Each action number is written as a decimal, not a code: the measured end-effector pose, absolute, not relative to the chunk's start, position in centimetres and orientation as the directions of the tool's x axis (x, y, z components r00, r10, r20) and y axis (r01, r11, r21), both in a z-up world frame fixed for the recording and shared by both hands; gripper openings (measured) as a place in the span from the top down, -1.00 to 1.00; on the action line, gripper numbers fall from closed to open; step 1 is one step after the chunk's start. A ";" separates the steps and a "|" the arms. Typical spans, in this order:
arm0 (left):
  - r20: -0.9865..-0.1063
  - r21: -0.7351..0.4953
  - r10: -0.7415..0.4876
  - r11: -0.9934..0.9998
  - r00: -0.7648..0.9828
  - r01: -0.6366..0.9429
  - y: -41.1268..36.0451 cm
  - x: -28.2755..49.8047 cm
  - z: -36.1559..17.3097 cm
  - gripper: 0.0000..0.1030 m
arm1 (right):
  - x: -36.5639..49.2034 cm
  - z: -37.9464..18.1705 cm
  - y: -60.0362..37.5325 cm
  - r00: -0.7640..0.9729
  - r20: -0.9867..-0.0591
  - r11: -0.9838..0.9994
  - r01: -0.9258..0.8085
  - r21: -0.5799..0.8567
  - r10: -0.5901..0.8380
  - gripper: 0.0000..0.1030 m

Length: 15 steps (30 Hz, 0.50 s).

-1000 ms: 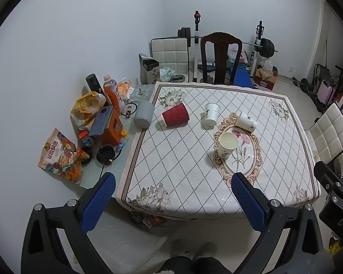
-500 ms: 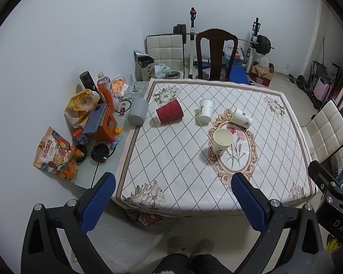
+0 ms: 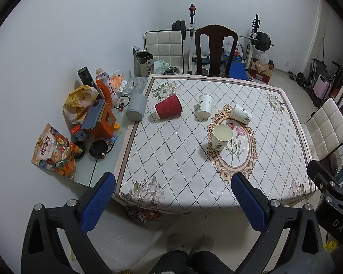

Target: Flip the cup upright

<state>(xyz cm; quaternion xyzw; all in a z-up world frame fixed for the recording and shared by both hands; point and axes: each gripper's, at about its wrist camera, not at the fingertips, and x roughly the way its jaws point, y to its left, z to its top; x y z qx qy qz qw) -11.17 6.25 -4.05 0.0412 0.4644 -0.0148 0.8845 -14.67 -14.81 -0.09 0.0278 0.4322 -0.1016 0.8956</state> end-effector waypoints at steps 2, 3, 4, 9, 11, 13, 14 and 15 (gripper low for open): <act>-0.822 0.057 0.011 0.996 0.569 0.064 6.3 -11.2 -4.1 -1.00 | -14.6 -0.1 -14.8 0.605 -0.781 0.978 0.205 -0.037 -0.156 -1.00; -0.822 0.058 0.011 0.996 0.569 0.064 6.3 -11.2 -4.1 -1.00 | -14.7 -0.1 -14.8 0.604 -0.781 0.978 0.204 -0.039 -0.157 -1.00; -0.822 0.060 0.013 0.996 0.569 0.064 6.3 -11.1 -4.1 -1.00 | -14.7 -0.1 -14.8 0.605 -0.781 0.978 0.205 -0.039 -0.158 -1.00; -0.821 0.058 0.013 0.996 0.570 0.061 6.4 -11.1 -4.0 -1.00 | -14.8 -0.2 -14.7 0.606 -0.780 0.978 0.205 -0.038 -0.158 -1.00; -0.822 0.055 0.010 0.997 0.570 0.061 6.4 -11.1 -4.1 -1.00 | -14.9 -0.2 -14.8 0.607 -0.779 0.978 0.205 -0.039 -0.158 -1.00; -0.821 0.058 0.012 0.996 0.571 0.062 6.4 -11.1 -4.1 -1.00 | -14.8 -0.1 -14.7 0.607 -0.779 0.978 0.205 -0.040 -0.159 -1.00; -0.821 0.057 0.011 0.996 0.571 0.062 6.4 -11.1 -4.1 -1.00 | -15.0 -0.2 -14.8 0.607 -0.778 0.978 0.205 -0.040 -0.159 -1.00; -0.822 0.056 0.011 0.997 0.570 0.062 6.4 -11.1 -4.0 -1.00 | -14.8 -0.1 -14.7 0.606 -0.779 0.978 0.204 -0.040 -0.158 -1.00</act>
